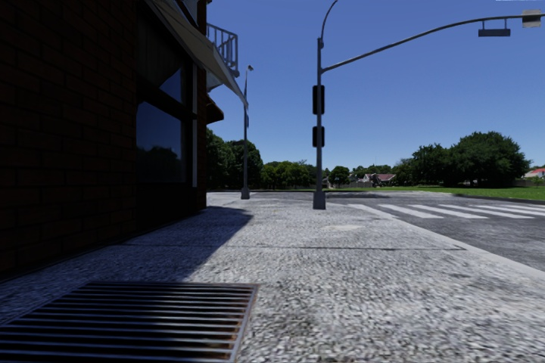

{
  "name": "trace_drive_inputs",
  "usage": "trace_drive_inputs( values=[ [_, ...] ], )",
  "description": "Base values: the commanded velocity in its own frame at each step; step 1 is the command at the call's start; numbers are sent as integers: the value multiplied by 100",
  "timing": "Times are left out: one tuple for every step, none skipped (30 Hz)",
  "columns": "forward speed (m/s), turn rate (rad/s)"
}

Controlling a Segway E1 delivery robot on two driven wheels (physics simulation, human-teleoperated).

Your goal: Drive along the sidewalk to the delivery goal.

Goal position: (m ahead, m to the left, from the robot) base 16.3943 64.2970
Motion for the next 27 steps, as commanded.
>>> trace_drive_inputs(
  values=[
    [200,0],
    [200,0],
    [200,0],
    [200,0],
    [200,0],
    [200,0],
    [200,0],
    [200,0],
    [200,0],
    [200,0],
    [200,0],
    [200,0],
    [200,0],
    [200,0],
    [200,0],
    [200,0],
    [200,0],
    [200,0],
    [200,0],
    [200,0],
    [200,0],
    [200,0],
    [200,0],
    [200,0],
    [200,0],
    [200,0],
    [200,0]
  ],
)
